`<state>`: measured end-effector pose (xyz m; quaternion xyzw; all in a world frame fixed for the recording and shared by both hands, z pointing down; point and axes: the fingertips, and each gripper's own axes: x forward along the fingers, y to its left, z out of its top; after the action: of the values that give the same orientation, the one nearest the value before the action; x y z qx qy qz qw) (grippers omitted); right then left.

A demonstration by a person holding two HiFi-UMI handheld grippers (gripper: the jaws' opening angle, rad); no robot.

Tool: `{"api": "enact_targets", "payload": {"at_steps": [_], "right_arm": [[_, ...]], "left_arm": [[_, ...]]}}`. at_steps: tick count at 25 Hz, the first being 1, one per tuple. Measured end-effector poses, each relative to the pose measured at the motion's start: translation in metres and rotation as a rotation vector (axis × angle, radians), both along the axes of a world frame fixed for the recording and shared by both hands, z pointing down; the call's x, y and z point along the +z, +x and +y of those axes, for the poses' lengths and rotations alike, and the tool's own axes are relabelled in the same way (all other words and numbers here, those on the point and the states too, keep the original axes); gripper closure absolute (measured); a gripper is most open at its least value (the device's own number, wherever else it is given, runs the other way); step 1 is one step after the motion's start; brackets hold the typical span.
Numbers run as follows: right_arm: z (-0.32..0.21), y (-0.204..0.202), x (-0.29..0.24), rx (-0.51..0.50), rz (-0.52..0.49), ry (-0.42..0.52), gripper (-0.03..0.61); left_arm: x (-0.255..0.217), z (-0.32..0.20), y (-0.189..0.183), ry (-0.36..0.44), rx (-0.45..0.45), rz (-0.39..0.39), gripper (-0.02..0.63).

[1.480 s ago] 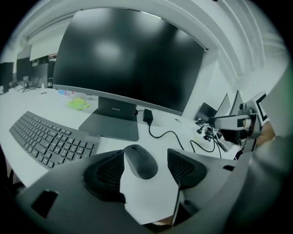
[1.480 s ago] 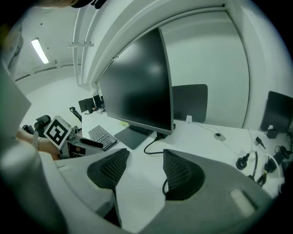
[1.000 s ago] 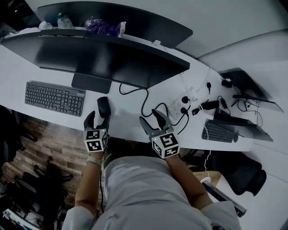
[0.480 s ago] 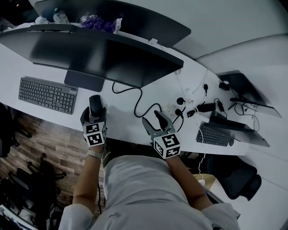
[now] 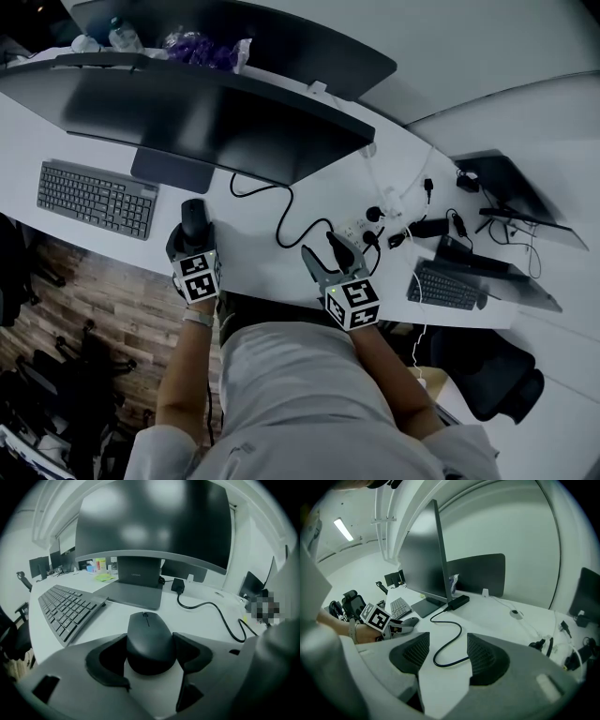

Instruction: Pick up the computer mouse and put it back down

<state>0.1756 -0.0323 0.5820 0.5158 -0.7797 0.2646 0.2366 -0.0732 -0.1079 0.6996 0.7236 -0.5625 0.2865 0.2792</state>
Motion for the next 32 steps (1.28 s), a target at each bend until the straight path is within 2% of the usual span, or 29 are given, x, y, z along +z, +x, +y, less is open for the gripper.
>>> {"api": "enact_targets", "payload": {"at_steps": [5, 13, 21, 32], "right_arm": [[-0.006, -0.004, -0.004, -0.009, 0.001, 0.003, 0.33], [-0.014, -0.019, -0.008, -0.032, -0.004, 0.011, 0.33], [-0.018, -0.038, -0.017, -0.051, -0.031, 0.029, 0.33], [-0.021, -0.089, -0.031, -0.12, -0.085, 0.065, 0.33]], "left_arm": [[0.0, 0.001, -0.001, -0.005, 0.001, 0.02, 0.322], [-0.009, 0.002, -0.004, -0.006, 0.072, 0.016, 0.324], [-0.038, 0.003, -0.013, 0.027, 0.111, 0.022, 0.324], [-0.093, 0.019, -0.043, 0.088, 0.113, 0.052, 0.324]]}}
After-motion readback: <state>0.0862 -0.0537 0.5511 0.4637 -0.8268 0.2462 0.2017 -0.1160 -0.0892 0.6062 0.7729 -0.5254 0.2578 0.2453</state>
